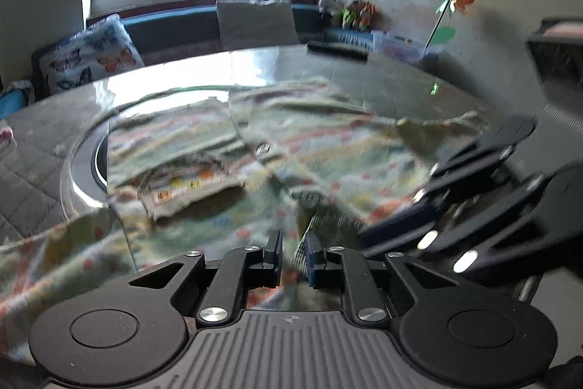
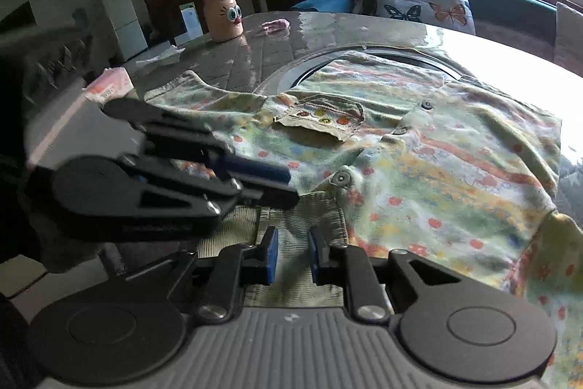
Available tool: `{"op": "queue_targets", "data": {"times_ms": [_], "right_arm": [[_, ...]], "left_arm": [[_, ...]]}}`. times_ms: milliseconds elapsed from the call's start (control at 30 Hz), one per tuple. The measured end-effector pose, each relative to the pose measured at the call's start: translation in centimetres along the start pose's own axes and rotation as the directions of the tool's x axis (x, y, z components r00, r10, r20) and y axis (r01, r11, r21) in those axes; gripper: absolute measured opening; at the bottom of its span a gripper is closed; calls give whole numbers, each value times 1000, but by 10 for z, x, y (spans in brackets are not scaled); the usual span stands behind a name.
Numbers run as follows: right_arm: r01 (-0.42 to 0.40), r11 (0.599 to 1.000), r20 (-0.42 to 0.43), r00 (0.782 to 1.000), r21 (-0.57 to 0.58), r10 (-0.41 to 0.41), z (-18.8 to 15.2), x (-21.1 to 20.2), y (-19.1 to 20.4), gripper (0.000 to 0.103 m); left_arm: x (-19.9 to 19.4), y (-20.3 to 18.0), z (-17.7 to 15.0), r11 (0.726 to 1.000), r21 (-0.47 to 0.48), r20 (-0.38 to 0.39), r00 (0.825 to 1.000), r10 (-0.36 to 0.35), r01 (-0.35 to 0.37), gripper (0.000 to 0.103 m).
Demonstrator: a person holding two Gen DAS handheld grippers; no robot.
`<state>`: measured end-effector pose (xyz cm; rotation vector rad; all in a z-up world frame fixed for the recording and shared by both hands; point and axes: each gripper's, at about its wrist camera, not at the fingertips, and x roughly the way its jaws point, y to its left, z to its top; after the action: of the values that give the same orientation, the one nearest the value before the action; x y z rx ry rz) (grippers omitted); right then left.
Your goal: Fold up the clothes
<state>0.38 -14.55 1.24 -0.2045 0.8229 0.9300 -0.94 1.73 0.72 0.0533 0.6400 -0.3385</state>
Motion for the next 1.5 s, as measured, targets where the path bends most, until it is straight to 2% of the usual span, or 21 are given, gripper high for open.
{"op": "queue_targets", "data": {"times_ms": [133, 200, 333, 433, 567, 700, 800, 933, 1133, 1167, 1300, 1367, 1400, 1500], "right_arm": [[28, 999, 21, 999, 37, -29, 9, -11, -20, 18], [65, 995, 31, 997, 70, -67, 15, -13, -35, 18], [137, 980, 43, 989, 148, -145, 26, -13, -74, 18], [198, 960, 44, 977, 196, -211, 35, -10, -106, 18], [278, 927, 35, 955, 254, -296, 46, -1, -146, 18], [329, 890, 27, 934, 316, -356, 53, 9, -185, 27], [354, 869, 16, 924, 345, -382, 57, 19, -207, 27], [352, 860, 18, 923, 368, -385, 62, 33, -227, 27], [354, 858, 21, 921, 371, -389, 75, 45, -242, 26], [356, 859, 20, 921, 367, -389, 77, 46, -243, 25], [360, 864, 19, 920, 352, -391, 83, 51, -246, 12], [363, 865, 20, 919, 346, -393, 85, 52, -247, 7], [367, 865, 22, 917, 343, -397, 86, 53, -248, 4], [382, 864, 29, 910, 327, -413, 89, 54, -248, 3]], "left_arm": [[9, 4, -1, 1000, -4, -34, 999, 12, -12, 17], [13, 7, 0, 1000, -8, -46, 999, 23, -24, 17], [25, 31, 22, 992, -51, -52, 992, 114, -116, 17], [38, 52, 39, 978, -83, -61, 981, 185, -190, 17], [59, 85, 61, 950, -121, -77, 957, 279, -287, 26], [83, 114, 77, 925, -147, -105, 935, 338, -351, 33], [101, 133, 85, 911, -162, -131, 923, 361, -379, 33], [118, 151, 89, 899, -162, -157, 910, 384, -407, 33], [131, 164, 91, 895, -164, -174, 905, 387, -415, 34], [133, 165, 91, 896, -163, -174, 906, 386, -413, 33], [138, 166, 93, 906, -153, -163, 914, 372, -396, 30], [140, 166, 94, 913, -141, -156, 919, 362, -383, 13], [142, 165, 95, 915, -131, -152, 920, 362, -382, 8], [146, 162, 97, 915, -93, -134, 916, 378, -392, 1]]}}
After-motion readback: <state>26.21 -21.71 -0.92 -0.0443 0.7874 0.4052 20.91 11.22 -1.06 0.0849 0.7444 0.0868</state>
